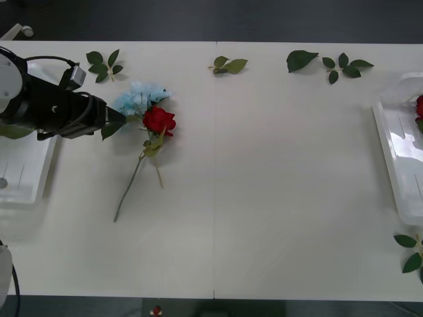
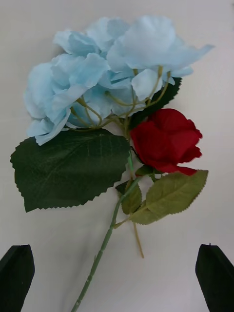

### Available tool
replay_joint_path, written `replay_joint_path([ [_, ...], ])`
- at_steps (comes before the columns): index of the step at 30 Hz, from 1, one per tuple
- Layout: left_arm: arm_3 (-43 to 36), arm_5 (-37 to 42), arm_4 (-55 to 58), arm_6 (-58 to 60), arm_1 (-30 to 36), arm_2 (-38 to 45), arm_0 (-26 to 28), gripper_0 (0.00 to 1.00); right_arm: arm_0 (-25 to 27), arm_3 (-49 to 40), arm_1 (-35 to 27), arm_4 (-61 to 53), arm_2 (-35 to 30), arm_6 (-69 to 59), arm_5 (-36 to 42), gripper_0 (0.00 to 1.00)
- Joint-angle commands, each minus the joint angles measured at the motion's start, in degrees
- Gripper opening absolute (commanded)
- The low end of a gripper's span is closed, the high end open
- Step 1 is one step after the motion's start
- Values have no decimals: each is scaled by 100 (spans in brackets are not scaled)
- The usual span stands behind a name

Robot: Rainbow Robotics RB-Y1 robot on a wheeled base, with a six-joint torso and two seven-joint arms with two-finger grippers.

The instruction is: Put the red flowers into the right box and the blue flowers into the left box

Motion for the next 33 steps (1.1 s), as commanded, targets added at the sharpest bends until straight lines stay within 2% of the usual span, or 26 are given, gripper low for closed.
replay_joint_path([
  [1, -179, -190, -743, 439, -212, -247, -335, 96, -82, 150, -44, 390, 10, -310, -64, 0],
  [11, -171, -1148, -2220, 2716, -352, -1592, -361, 96, -91, 484, 193, 803, 27, -372, -372, 0],
  [12, -171, -1183, -2352, 2927, -352, -1689, -361, 96, -82, 492, 185, 785, 27, -381, -372, 7],
  [13, -171, -1201, -2413, 3023, -352, -1724, -361, 96, -91, 492, 193, 785, 27, -381, -372, 25],
  [15, -162, -1253, -2659, 3322, -352, -1847, -352, 95, -91, 492, 185, 759, 27, -416, -372, 97],
  [16, -162, -1262, -2721, 3384, -352, -1873, -352, 94, -82, 501, 193, 750, 27, -425, -372, 100],
  [22, -135, -1403, -3187, 4113, -352, -1996, -352, 93, -82, 492, 193, 618, 27, -407, -363, 100],
  [27, -65, -1464, -3292, 4175, -291, -1935, -352, 92, -82, 492, 193, 214, 27, -363, -363, 100],
  [33, 286, -1930, -3345, 4061, -291, -2023, -361, 92, -91, 290, 193, -551, 27, -266, -284, 100],
])
